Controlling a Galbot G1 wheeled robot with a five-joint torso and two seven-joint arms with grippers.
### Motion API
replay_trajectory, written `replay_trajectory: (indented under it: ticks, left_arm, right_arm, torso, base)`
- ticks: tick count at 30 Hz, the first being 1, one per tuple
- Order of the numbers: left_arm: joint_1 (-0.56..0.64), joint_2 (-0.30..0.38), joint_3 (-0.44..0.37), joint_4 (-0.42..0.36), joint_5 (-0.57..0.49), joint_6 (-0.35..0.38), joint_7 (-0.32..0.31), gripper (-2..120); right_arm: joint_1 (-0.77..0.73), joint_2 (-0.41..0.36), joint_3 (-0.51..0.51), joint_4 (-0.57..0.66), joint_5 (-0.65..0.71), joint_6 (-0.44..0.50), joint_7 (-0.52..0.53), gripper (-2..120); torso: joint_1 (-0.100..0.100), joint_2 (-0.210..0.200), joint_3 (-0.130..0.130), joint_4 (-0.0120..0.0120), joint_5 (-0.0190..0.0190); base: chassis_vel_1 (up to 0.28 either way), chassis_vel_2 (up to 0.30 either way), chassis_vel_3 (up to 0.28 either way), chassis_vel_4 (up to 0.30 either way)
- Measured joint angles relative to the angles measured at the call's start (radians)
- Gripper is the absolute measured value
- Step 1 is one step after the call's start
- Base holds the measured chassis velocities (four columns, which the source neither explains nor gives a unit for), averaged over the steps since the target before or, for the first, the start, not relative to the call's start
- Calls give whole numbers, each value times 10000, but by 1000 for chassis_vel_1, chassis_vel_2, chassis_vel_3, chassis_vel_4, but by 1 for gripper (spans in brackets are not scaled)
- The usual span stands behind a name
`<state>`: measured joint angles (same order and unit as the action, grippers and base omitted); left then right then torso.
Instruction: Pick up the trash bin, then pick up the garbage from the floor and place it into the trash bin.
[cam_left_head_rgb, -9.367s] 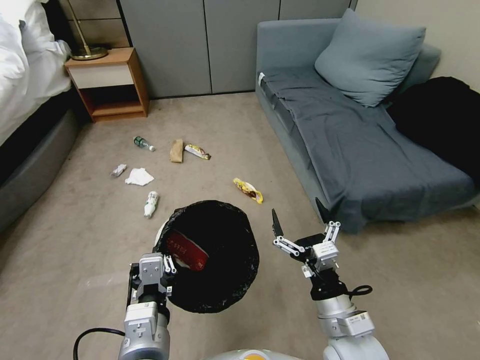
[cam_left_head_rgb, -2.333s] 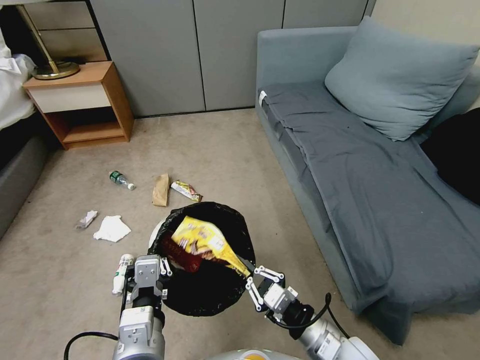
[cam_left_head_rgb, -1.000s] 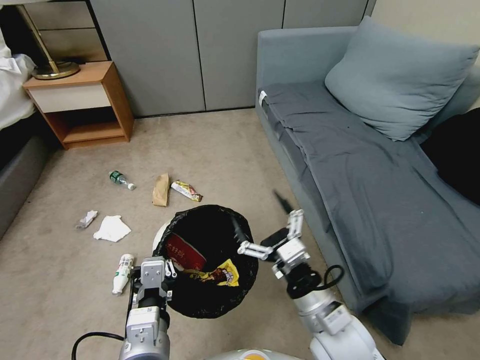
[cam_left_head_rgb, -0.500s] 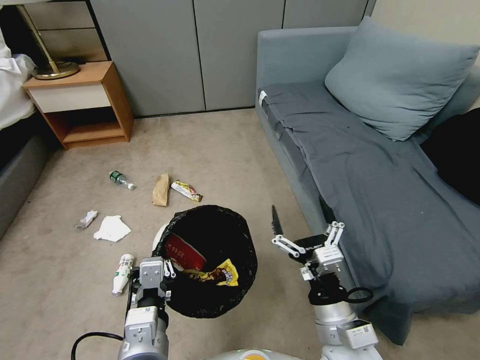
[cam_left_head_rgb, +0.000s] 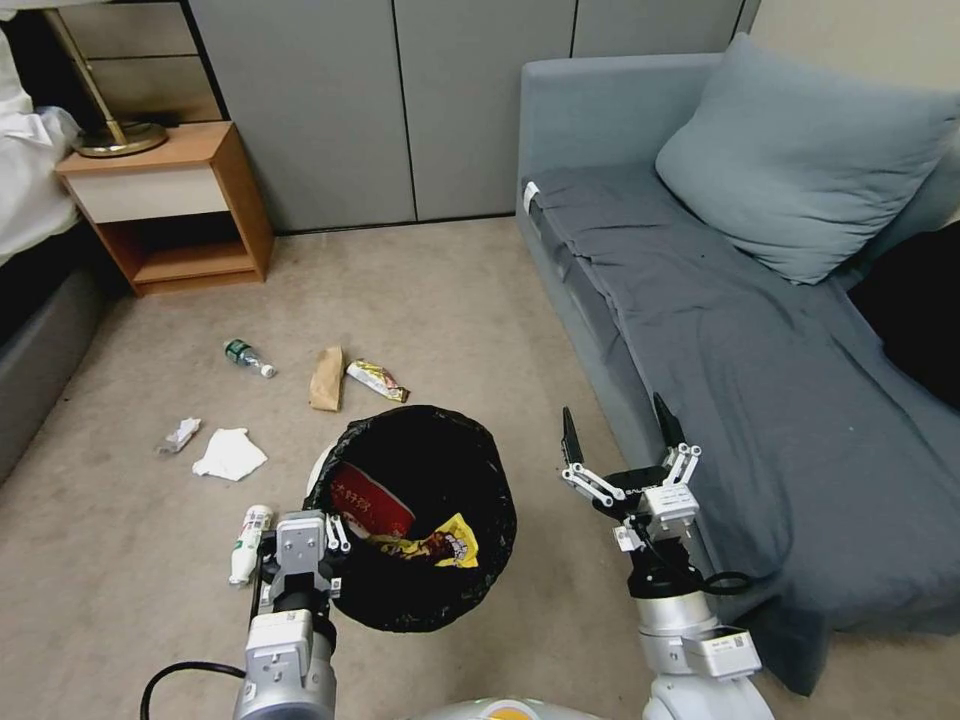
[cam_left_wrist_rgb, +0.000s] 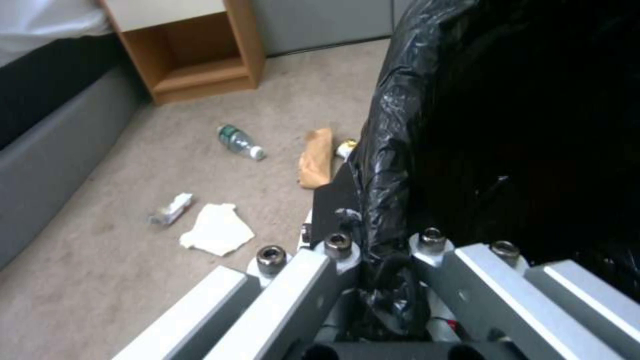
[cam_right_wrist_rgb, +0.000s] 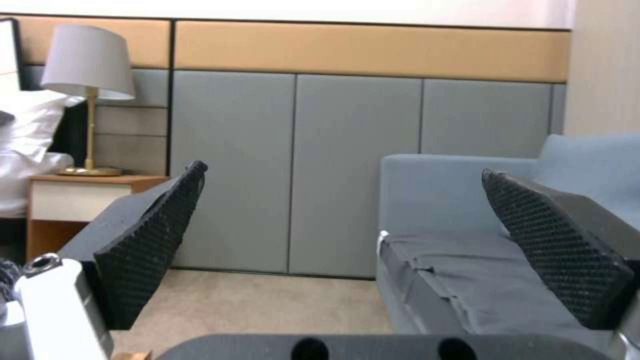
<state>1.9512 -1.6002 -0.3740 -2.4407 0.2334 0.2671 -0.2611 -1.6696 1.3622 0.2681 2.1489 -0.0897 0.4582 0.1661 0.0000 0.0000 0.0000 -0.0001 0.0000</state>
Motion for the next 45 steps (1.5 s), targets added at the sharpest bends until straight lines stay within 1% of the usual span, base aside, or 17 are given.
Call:
replay_trajectory:
  ticks: [11, 24, 45]
  left_arm:
    - [30, -17, -23, -35, 5, 19, -8, 0]
    - [16, -13, -12, -48, 15, 72, -36, 0]
    - [-8, -18, 34, -26, -1, 49, -89, 0]
  right_arm:
    - [107, 10, -151, -60, 194, -63, -25, 100]
    - [106, 13, -388, -134, -43, -148, -58, 100]
    - [217, -75, -322, -33, -62, -294, -117, 100]
  torso:
    - [0, 0, 0, 1, 0]
    - [0, 0, 0, 1, 0]
    - [0, 0, 0, 1, 0]
  base:
    - [62, 63, 72, 70]
    - [112, 120, 123, 113]
    - [119, 117, 116, 120]
